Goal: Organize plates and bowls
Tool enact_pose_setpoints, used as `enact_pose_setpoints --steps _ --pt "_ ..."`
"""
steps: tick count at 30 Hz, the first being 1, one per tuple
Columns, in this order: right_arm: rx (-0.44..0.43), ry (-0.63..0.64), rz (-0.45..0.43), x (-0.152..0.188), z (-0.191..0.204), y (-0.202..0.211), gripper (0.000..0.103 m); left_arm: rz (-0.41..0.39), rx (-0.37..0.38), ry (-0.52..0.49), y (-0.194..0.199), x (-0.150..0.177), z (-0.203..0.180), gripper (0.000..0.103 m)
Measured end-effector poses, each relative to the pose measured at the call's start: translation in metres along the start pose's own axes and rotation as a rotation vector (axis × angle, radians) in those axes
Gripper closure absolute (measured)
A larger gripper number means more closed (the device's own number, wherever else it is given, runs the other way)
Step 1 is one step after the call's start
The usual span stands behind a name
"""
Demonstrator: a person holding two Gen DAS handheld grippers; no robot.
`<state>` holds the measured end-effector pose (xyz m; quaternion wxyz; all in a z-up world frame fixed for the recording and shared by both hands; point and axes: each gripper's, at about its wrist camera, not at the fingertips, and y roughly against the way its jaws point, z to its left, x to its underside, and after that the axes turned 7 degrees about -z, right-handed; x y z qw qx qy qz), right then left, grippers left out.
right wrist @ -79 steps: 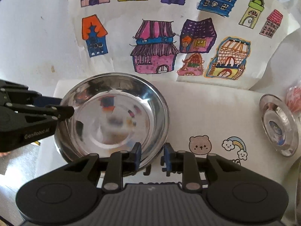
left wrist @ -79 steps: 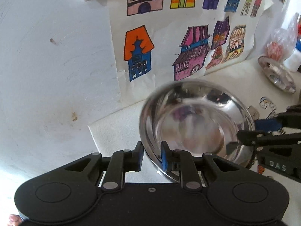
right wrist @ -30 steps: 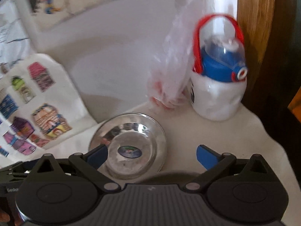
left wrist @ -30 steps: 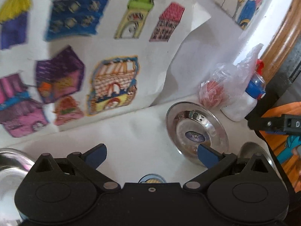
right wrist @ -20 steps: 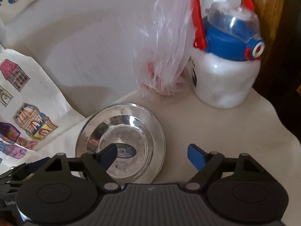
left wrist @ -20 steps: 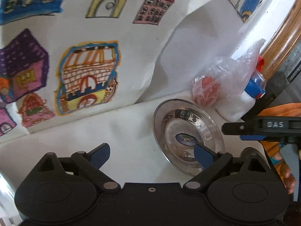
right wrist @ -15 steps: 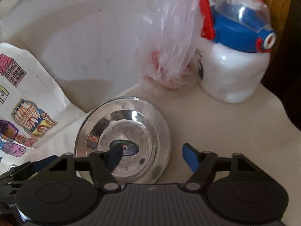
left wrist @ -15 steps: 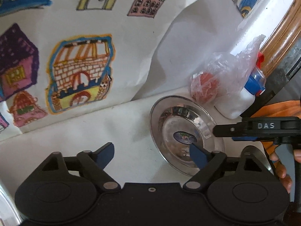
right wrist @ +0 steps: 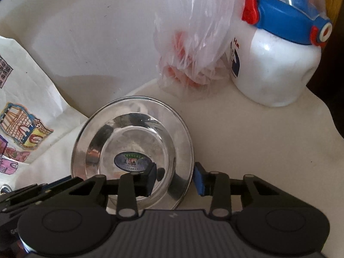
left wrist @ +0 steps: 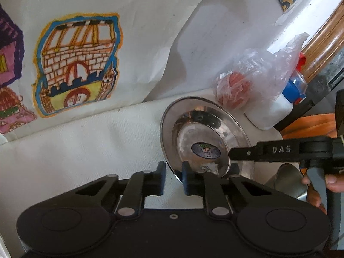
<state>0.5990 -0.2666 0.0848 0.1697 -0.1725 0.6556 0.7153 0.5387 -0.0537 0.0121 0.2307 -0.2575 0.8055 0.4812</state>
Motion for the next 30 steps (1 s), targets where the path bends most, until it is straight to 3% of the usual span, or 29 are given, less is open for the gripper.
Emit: enact_pose_setpoints --steps 2,4,16,23,30 --pt "-0.018 -0.011 -0.003 0.000 -0.001 0.001 0.063 -0.005 0.000 -0.001 0.002 -0.001 0.000 0.090" --pt "-0.017 -0.008 -0.012 0.001 0.000 0.005 0.078 -0.014 -0.016 0.002 0.006 -0.002 0.001 0.090" --pt "-0.062 0.075 -0.096 0.012 0.036 0.043 0.078 -0.087 -0.019 0.045 0.052 -0.010 0.018 0.090" --pt "-0.123 0.139 -0.151 0.040 0.073 0.097 0.077 -0.157 0.007 0.042 0.123 -0.001 0.030 0.090" --pt "-0.190 0.220 -0.203 0.073 0.137 0.134 0.076 -0.241 -0.035 0.022 0.210 0.017 0.051 0.090"
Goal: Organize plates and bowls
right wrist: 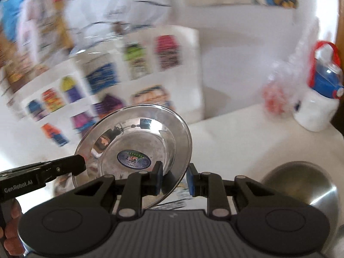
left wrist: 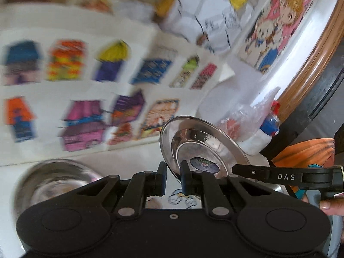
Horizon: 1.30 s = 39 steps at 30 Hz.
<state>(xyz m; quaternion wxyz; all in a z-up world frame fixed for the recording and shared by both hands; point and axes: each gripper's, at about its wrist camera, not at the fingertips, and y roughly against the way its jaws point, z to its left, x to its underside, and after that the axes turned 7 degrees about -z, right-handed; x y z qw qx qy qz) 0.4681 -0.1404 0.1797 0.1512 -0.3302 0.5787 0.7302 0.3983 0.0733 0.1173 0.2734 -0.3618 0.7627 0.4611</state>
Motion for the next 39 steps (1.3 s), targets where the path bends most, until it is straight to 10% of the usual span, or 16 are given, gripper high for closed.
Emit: enact_pose_setpoints --steps 12,39 --pt "-0.090 0.160 0.019 0.040 0.112 -0.034 0.076 -0.033 -0.166 0.014 0.091 0.019 0.086 0.086" --pt "-0.025 0.298 0.104 0.077 0.136 -0.083 0.067 0.079 -0.284 -0.110 0.063 0.055 0.116 0.083"
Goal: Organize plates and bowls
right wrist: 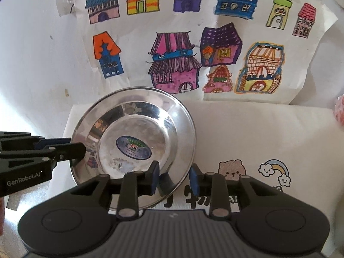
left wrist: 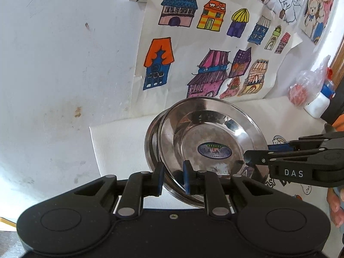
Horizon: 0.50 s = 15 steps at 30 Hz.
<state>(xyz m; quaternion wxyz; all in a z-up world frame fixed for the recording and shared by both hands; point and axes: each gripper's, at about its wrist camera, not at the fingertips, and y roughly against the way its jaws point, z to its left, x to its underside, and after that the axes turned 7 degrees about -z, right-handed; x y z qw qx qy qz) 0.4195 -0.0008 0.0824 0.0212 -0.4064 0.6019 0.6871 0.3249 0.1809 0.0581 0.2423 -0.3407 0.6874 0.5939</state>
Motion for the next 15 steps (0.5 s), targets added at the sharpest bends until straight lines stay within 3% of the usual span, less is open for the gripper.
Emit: enact_pose_setpoints --steps 15 --pt "0.050 0.080 0.023 0.001 0.016 -0.015 0.063 0.061 -0.051 -0.049 -0.005 -0.011 -0.007 0.082"
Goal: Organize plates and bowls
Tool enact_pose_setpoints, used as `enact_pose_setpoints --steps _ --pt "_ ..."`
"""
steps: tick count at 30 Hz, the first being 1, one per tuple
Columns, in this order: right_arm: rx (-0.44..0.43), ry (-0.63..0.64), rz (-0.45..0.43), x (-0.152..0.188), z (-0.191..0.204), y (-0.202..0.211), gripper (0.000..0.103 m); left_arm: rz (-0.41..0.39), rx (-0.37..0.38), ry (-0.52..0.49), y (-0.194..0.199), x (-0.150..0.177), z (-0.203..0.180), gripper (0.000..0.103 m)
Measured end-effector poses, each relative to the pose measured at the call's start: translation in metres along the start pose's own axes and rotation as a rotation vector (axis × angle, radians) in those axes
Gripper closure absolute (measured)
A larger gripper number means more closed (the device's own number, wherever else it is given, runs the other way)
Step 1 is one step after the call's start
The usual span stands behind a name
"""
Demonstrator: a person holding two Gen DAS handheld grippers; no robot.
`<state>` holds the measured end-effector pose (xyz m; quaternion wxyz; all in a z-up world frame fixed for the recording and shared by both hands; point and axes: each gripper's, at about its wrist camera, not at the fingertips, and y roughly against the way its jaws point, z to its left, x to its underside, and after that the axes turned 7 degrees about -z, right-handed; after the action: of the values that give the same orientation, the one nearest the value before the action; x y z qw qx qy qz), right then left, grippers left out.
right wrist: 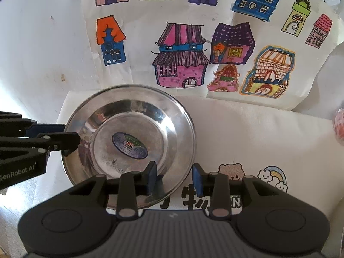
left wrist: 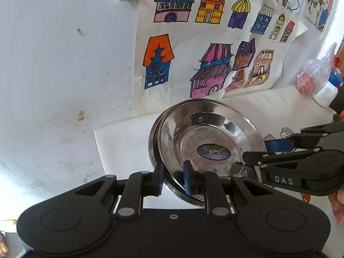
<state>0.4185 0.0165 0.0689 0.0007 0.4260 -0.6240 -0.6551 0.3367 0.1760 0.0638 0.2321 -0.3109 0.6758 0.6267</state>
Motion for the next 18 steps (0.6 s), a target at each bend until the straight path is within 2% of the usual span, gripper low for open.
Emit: enact_pose_setpoints --steps 4,11,14,18 --pt "0.016 0.023 -0.021 0.003 0.004 -0.001 0.064 -0.011 -0.024 -0.037 0.000 0.001 -0.003 0.082" --pt "0.011 0.008 -0.084 0.008 0.002 0.005 0.063 -0.052 -0.016 -0.033 0.005 0.004 0.000 0.082" --pt "0.018 0.011 -0.108 0.010 0.001 0.010 0.058 -0.061 -0.008 -0.021 0.008 0.004 0.002 0.081" --pt "0.032 0.032 -0.147 0.012 0.002 0.017 0.049 -0.077 -0.001 -0.005 0.013 0.006 0.002 0.074"
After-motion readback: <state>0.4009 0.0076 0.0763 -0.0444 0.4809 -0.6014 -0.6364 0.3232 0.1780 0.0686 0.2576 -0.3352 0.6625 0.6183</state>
